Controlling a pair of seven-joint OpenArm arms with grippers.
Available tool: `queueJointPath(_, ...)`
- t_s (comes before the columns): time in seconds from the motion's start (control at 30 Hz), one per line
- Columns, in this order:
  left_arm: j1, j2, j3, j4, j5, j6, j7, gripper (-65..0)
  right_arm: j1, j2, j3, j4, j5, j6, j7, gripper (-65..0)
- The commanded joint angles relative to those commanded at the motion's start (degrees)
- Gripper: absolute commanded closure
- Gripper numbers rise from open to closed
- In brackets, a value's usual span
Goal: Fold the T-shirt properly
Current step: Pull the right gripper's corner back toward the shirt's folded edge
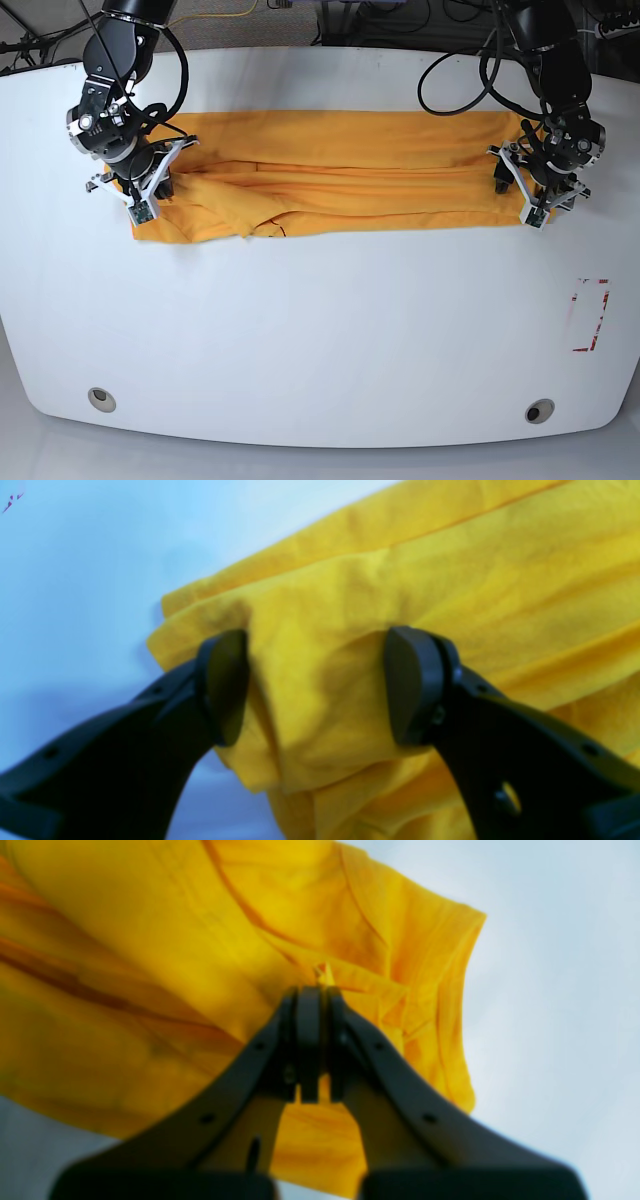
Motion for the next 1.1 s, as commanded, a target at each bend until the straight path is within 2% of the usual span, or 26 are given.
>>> queueJointPath(0.07, 0.00, 0.00, 0.09, 0.00, 0.00, 0.00, 0.00, -39.9, -0.09, 0.00, 1.14, 0.44, 0.00, 0.00, -0.09, -3.0)
queueJointPath(0.13, 0.00, 0.00, 0.09, 0.00, 0.00, 0.00, 0.00, -39.9, -0.09, 0.00, 2.11, 1.32, 0.00, 0.00, -0.62, -8.6)
queueJointPath(0.17, 0.00, 0.00, 0.09, 0.00, 0.00, 0.00, 0.00, -39.9, -0.18, -0.09, 3.16, 2.11, 0.18, 0.00, -1.67, -15.5)
queueJointPath(0.2, 0.00, 0.00, 0.09, 0.00, 0.00, 0.00, 0.00, -39.9, -0.18, -0.18, 3.78, 2.64, 0.26, 0.00, -2.29, -18.5)
queueJointPath(0.27, -0.18, 0.00, 0.09, 0.00, 0.00, 0.00, 0.00, -39.9, 0.09, -1.85, 6.07, 4.40, 0.35, 0.00, -3.78, -29.8)
queueJointPath(0.37, -0.26, 0.00, 0.18, 0.09, 0.00, 0.00, 0.00, -39.9, 0.35, -4.31, 8.53, 7.03, 0.35, 0.44, -4.13, -39.8)
queueJointPath(0.47, -0.26, 0.00, 0.18, 0.18, 0.00, 0.00, 0.00, -39.9, 0.44, -6.33, 8.88, 8.09, 0.35, 0.53, -4.13, -44.9)
queueJointPath(0.6, -0.26, 0.09, 0.18, 0.18, 0.00, 0.00, 0.00, -39.9, 0.70, -8.00, 6.24, 8.09, 0.35, 0.62, -4.04, -43.8)
queueJointPath(0.77, -0.26, 0.00, 0.18, 0.09, 0.00, 0.00, 0.00, -39.9, 0.88, -10.46, 1.23, 7.12, 0.18, 0.35, -3.43, -39.2)
queueJointPath(0.9, -0.18, 0.00, 0.18, 0.09, 0.00, 0.00, 0.00, -39.9, 0.88, -11.96, -2.11, 4.84, 0.09, 0.00, 0.18, -32.0)
queueJointPath(1.1, -0.18, 0.00, 0.18, 0.09, 0.00, 0.00, 0.00, -39.9, 3.60, -11.69, -2.11, -2.46, 0.00, 0.00, 3.25, -18.9)
